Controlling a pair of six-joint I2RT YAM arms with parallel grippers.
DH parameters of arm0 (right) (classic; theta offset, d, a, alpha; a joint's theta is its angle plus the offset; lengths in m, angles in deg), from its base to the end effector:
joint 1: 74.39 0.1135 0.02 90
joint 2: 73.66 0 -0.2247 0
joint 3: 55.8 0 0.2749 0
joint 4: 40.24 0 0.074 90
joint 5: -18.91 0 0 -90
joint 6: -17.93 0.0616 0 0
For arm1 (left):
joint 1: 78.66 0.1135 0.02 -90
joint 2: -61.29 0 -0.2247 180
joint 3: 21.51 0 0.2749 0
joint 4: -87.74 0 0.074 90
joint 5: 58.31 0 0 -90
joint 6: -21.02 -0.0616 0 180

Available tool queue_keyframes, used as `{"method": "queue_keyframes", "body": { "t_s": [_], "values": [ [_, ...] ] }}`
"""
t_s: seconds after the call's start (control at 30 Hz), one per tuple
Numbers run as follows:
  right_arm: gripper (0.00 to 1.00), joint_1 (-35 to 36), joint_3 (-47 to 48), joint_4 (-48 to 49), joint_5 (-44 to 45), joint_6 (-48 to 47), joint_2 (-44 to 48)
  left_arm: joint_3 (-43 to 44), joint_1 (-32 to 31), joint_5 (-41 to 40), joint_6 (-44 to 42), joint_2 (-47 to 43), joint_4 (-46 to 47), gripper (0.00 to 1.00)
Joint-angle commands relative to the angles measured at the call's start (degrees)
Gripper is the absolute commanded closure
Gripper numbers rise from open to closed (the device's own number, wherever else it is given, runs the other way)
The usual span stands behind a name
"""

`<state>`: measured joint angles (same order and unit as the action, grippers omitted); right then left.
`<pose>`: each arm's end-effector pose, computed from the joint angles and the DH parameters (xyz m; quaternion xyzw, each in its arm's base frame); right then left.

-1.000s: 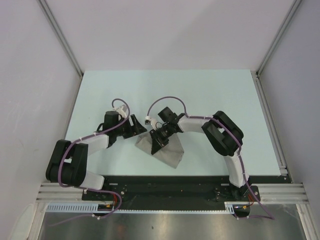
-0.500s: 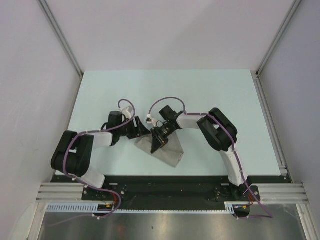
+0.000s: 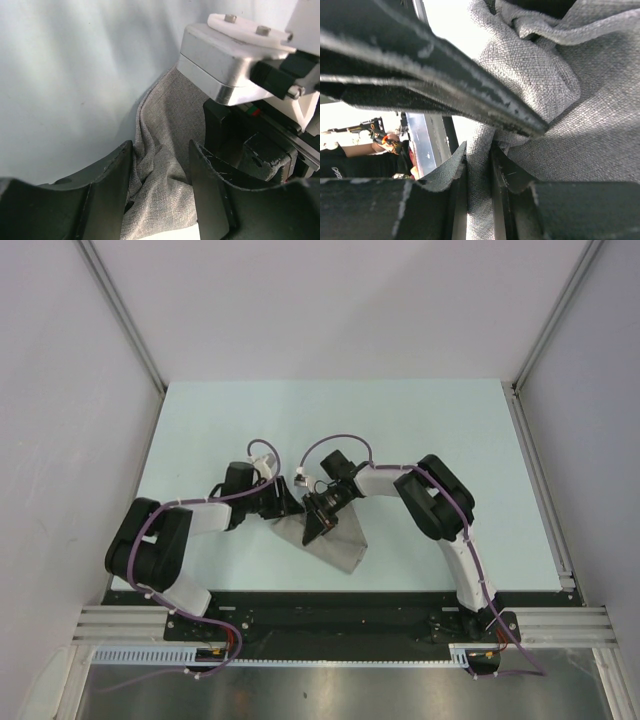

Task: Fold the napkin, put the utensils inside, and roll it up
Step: Roll the napkin with the utensil

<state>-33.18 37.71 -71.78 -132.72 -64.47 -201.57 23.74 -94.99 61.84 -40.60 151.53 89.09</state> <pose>0.2855 0.3221 0.0412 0.3451 -0.7732 -0.5302 0.0440 0.2864 -0.1161 0.0560 0.0086 0.8935 -0.3657 0.2606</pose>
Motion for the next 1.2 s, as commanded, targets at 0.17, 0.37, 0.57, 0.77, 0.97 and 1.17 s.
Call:
{"method": "queue_keyframes", "body": {
  "t_s": [0.17, 0.37, 0.57, 0.77, 0.97, 1.17],
  "values": [
    [0.75, -2.19, 1.10, 3.29, 5.37, 0.93, -1.90, -0.39, -3.53, -2.81, -2.45, 1.00, -9.12, 0.42],
    [0.75, -2.80, 0.84, 4.52, 6.08, 1.54, -1.46, -0.74, -3.88, -3.61, -2.81, 1.17, -10.88, 0.56],
    [0.69, -3.42, 0.22, 6.28, 6.52, 2.51, 0.73, -1.53, -4.14, -4.13, -1.84, 0.99, -10.88, 0.92],
    [0.43, -4.73, -1.62, 6.11, 9.67, 2.51, 9.32, -0.21, -3.70, -6.24, -0.78, 0.55, -12.99, 1.00],
    [0.33, -1.06, -11.17, 7.68, 25.65, -2.58, 22.34, 1.37, -1.68, -4.75, -0.52, 2.31, -13.52, 1.00],
    [0.31, 14.66, -24.64, 21.02, 57.54, -9.25, 33.52, 2.95, 0.51, -2.47, -0.52, 5.73, -13.17, 1.00]
  ]
}}
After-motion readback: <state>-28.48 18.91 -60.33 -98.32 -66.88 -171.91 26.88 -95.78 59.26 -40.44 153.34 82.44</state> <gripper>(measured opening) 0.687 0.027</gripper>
